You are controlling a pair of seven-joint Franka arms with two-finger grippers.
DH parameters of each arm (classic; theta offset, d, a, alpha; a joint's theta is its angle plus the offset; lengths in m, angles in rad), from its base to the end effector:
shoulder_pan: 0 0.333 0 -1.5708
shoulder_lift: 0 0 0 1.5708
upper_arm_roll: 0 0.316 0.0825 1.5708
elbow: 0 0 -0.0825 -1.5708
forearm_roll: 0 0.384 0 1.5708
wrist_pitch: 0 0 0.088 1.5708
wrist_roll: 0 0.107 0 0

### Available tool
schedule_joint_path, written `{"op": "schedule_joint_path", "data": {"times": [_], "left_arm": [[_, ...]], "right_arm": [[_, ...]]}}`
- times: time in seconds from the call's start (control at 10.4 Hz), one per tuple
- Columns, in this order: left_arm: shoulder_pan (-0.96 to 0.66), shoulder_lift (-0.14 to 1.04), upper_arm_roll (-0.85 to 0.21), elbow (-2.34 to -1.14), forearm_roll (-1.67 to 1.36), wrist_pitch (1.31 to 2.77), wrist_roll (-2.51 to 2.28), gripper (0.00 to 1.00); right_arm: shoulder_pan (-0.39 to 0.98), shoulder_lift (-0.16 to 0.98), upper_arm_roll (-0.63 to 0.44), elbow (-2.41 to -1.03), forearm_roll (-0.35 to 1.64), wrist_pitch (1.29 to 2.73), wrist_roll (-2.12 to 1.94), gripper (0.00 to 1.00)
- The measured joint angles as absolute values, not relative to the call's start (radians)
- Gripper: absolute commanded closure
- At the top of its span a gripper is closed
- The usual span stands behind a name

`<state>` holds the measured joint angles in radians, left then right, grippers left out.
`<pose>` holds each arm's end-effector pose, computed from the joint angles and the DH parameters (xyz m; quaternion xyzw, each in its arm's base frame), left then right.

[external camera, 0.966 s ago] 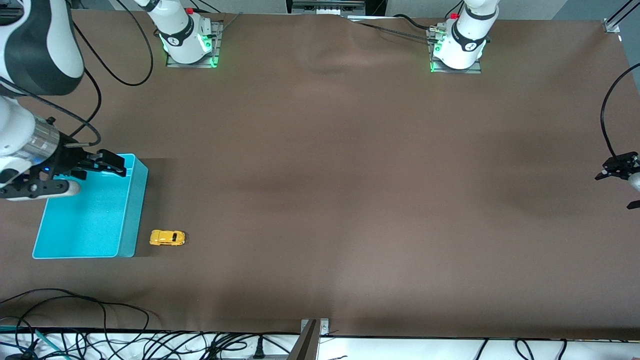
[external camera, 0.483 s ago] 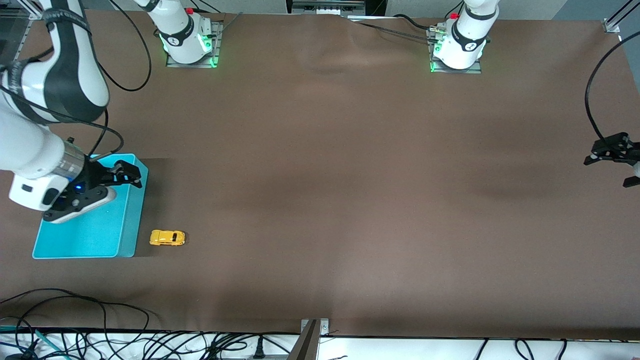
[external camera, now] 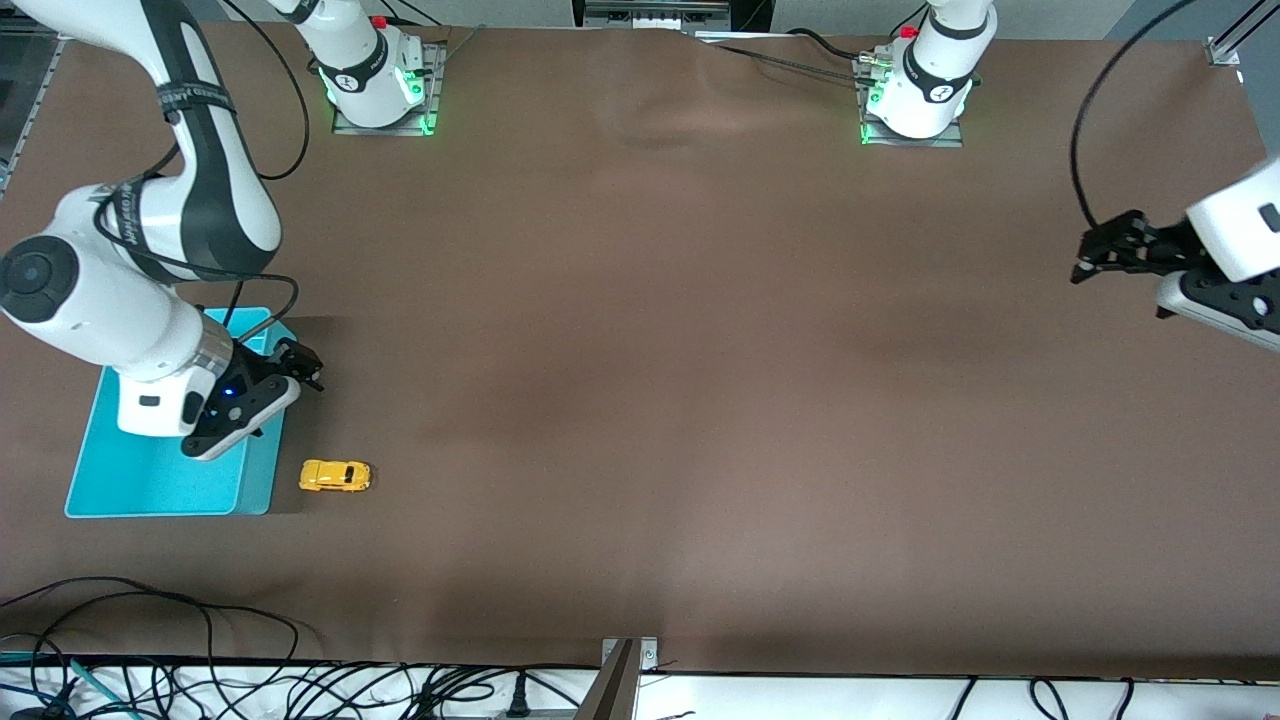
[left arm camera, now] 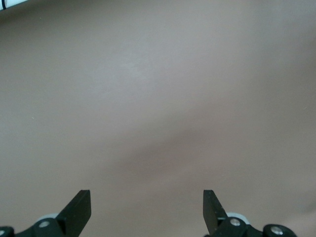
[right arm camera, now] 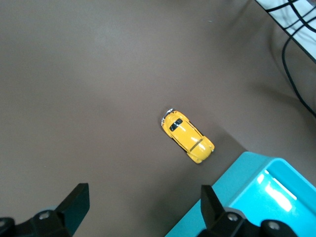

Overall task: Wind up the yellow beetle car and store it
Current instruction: 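Lower the right gripper to the car while the left gripper withdraws, then close the right gripper on the yellow car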

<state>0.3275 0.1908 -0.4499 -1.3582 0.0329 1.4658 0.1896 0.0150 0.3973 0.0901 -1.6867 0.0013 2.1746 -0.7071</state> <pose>0.5958 -0.0417 0.6145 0.9876 -0.1519 -0.0314 0.0260 0.6676 0.0642 0.3782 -0.9194 -0.3903 -0.0493 0.0033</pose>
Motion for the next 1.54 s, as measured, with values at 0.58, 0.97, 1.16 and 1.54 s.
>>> {"op": "schedule_joint_path", "data": {"times": [0.58, 0.97, 1.16, 1.54], "left_arm": [[-0.010, 0.065, -0.110, -1.434, -0.018, 1.459, -0.033, 0.00], [-0.015, 0.025, -0.091, -1.549, -0.018, 1.518, -0.011, 0.00], [-0.007, -0.001, -0.083, -1.598, -0.018, 1.536, -0.005, 0.00], [-0.007, -0.042, -0.087, -1.633, -0.018, 1.543, -0.003, 0.00]], "right_arm": [[-0.006, 0.538, 0.079, -1.699, 0.001, 2.270, -0.929, 0.00], [-0.009, 0.609, 0.079, -1.699, 0.001, 2.366, -1.050, 0.00], [-0.010, 0.647, 0.079, -1.698, 0.001, 2.432, -1.102, 0.00], [-0.013, 0.702, 0.078, -1.698, 0.001, 2.514, -1.154, 0.00]]}}
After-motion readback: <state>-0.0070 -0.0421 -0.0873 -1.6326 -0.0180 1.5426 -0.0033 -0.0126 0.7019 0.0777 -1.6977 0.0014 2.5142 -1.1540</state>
